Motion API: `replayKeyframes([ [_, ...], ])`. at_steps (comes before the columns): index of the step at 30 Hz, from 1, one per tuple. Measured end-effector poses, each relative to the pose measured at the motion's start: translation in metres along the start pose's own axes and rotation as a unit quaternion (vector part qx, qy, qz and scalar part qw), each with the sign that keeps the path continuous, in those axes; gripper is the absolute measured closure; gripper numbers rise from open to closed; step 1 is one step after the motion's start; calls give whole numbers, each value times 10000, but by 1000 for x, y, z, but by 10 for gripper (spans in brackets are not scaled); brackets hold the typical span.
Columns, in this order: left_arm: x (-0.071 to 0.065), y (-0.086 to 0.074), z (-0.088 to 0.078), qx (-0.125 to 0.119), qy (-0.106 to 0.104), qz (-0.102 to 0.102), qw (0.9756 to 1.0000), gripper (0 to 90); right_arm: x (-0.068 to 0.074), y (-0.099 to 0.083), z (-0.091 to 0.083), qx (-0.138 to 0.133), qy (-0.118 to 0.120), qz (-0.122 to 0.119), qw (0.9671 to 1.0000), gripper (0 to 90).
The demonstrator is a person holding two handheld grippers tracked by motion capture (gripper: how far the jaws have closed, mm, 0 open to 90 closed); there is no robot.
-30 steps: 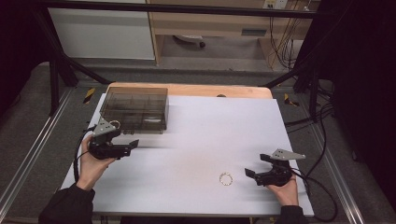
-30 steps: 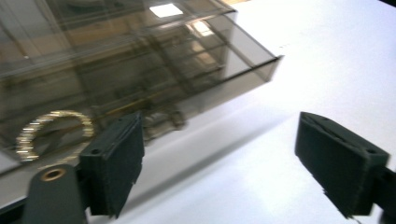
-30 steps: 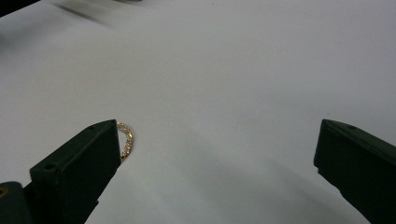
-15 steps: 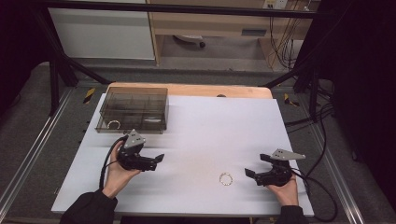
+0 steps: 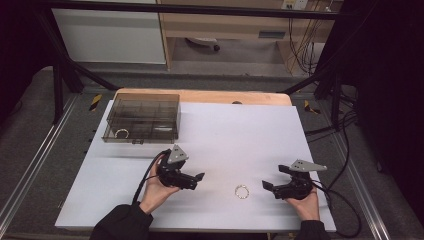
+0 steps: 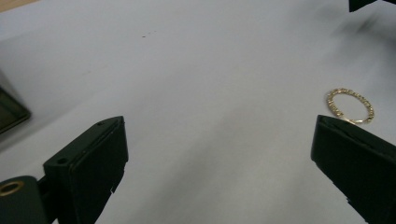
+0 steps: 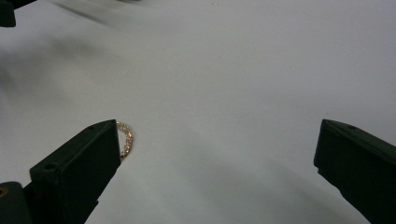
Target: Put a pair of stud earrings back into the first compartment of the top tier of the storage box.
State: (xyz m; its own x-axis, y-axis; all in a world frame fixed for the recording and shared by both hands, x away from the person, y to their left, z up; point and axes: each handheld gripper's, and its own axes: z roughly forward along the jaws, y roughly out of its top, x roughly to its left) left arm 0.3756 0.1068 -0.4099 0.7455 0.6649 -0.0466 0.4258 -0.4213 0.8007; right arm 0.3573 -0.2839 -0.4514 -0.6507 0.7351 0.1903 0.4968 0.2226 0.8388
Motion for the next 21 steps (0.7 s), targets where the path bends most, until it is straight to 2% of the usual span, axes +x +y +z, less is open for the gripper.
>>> replayKeyframes([
  [4,-12,4,14,63,-144,14,9999,41,0,0,0,9,4,7,10000,10],
  [14,-41,7,46,332,-348,151,9987,61,0,0,0,7,7,0,10000,10],
  [18,-51,8,56,442,-402,198,9980,94,0,0,0,12,6,2,10000,10],
  [21,-58,8,61,458,-457,194,9977,156,0,0,0,13,3,-2,10000,10],
])
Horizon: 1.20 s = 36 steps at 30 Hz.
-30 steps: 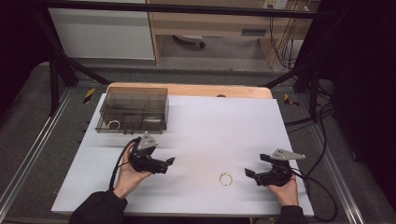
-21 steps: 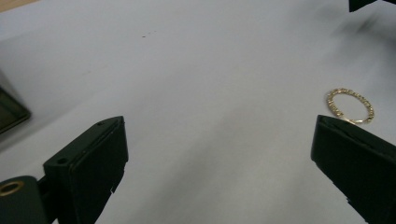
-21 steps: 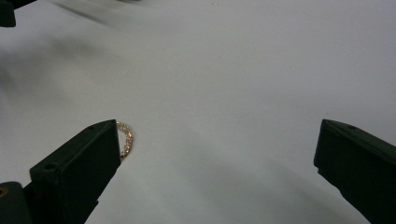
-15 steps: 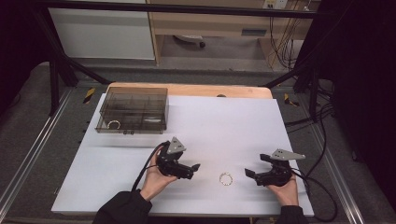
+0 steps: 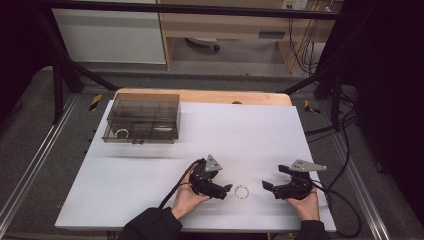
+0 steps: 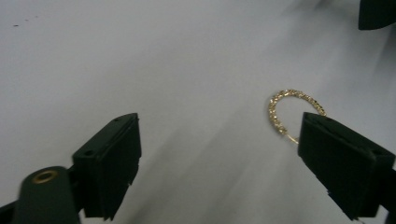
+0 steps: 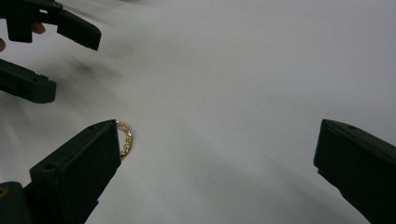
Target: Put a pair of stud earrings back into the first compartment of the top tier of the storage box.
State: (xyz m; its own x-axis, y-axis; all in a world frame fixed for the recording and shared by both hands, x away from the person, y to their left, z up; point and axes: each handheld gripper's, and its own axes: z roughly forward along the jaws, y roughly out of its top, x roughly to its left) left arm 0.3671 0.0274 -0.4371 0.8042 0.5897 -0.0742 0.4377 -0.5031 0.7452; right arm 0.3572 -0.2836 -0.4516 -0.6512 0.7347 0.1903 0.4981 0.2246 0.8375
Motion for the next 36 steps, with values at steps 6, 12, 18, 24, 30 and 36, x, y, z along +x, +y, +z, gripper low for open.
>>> replayKeyframes([
  [6,-12,2,10,149,-113,56,9998,289,0,0,0,-2,10,-11,10000,10],
  [12,-22,6,19,175,-274,30,9995,460,0,0,0,-10,8,3,10000,10],
  [18,-25,5,25,204,-337,-42,9992,601,0,0,0,-12,11,1,10000,11],
  [24,-30,5,28,189,-338,-30,9992,725,0,0,0,-17,12,-1,10000,10],
  [30,-34,5,31,214,-285,-26,9994,791,0,0,0,-12,15,4,10000,11],
  [36,-36,6,33,279,-192,-16,9994,810,0,0,0,-12,15,3,10000,11],
])
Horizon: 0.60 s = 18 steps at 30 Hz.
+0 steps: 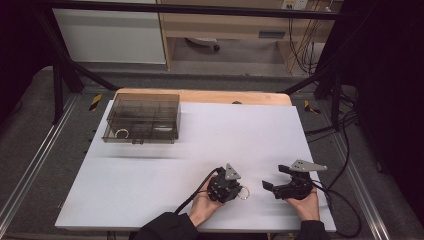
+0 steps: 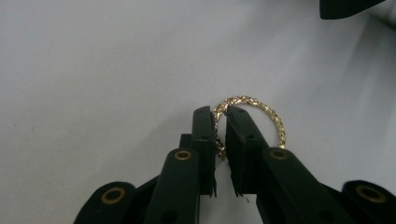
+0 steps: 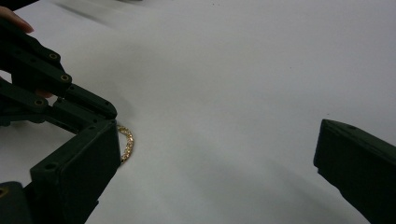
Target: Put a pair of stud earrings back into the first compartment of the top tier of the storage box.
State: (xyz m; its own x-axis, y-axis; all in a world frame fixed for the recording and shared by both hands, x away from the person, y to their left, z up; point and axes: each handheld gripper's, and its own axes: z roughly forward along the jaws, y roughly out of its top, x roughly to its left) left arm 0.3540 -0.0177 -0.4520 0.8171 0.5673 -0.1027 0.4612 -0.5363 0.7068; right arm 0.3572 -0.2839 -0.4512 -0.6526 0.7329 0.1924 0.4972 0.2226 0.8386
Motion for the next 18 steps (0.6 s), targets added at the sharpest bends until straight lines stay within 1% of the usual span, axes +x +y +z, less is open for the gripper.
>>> replayKeyframes([
  [4,-1,1,0,46,95,14,9999,845,0,0,0,-23,2,1,10000,11],
  [7,0,1,0,46,62,-37,10000,850,0,0,0,-23,2,2,10000,11],
  [10,0,2,0,41,50,-41,10000,854,0,0,0,-9,3,3,10000,11],
  [12,0,2,-1,-3,35,-58,10000,857,0,0,0,-9,7,5,10000,11],
  [14,1,2,-3,-67,13,-70,10000,859,0,0,0,-17,6,6,10000,11],
  [18,3,3,-9,-100,-12,-94,9999,861,0,0,0,-7,7,3,10000,11],
])
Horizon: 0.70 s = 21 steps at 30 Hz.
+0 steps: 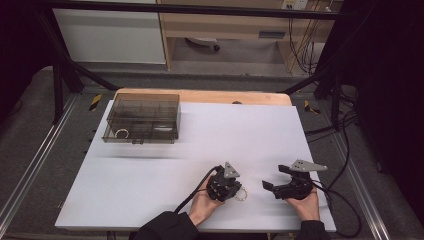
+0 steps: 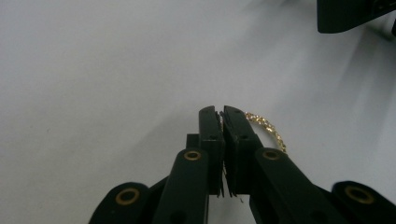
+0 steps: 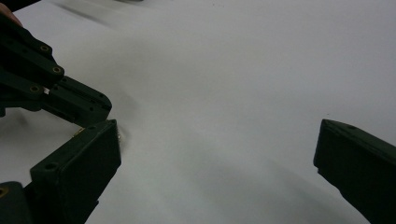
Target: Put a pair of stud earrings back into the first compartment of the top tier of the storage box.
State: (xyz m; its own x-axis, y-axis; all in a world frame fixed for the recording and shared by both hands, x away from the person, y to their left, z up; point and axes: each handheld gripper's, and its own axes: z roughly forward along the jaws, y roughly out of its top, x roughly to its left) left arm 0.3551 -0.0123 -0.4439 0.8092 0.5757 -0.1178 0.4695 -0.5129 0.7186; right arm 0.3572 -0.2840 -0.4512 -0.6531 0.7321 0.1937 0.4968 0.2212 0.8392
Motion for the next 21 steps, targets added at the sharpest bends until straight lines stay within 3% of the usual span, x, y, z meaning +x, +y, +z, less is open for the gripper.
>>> replayKeyframes([
  [14,1,7,-28,-215,-11,93,9997,861,0,0,0,3,-3,8,10000,11],
  [21,11,7,-45,-261,62,67,9996,861,0,0,0,0,-6,10,10000,11],
])
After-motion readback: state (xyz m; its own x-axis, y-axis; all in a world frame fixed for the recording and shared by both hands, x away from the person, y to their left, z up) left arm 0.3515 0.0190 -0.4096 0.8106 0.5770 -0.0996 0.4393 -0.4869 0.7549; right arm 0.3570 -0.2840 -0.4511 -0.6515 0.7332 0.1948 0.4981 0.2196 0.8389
